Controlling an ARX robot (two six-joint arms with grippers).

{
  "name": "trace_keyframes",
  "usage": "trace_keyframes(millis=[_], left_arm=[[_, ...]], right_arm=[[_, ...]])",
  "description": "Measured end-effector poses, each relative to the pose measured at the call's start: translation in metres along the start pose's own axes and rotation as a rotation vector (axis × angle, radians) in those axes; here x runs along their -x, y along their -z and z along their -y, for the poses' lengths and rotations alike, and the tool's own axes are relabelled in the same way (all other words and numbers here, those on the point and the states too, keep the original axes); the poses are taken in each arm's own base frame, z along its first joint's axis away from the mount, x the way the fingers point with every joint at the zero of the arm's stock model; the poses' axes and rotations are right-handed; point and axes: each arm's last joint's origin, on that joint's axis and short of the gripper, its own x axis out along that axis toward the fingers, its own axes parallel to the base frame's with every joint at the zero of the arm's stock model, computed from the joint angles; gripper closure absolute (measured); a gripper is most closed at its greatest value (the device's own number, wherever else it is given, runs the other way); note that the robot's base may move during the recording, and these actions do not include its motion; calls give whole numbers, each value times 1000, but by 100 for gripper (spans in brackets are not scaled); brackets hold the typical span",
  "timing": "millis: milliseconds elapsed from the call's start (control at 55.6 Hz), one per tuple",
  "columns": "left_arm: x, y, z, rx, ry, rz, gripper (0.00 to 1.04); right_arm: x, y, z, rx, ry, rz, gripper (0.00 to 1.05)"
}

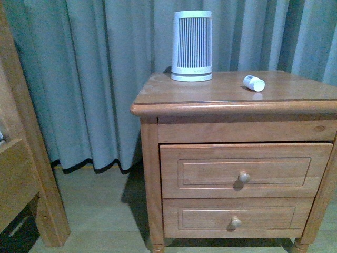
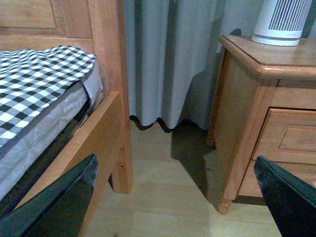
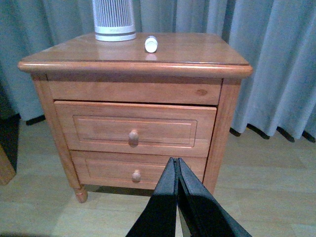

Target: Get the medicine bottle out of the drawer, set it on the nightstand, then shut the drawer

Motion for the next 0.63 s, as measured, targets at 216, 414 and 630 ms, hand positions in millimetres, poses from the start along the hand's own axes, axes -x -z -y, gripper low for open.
trace_keyframes(millis=[216, 414, 630], left_arm=[[0, 0, 0, 0, 0, 0, 7], [0, 0, 0, 0, 0, 0, 7], [0, 0, 0, 0, 0, 0, 7]], right_arm=[[0, 9, 0, 0, 0, 4, 102], [1, 13, 0, 1, 0, 11, 73], [1, 13, 0, 1, 0, 12, 34]])
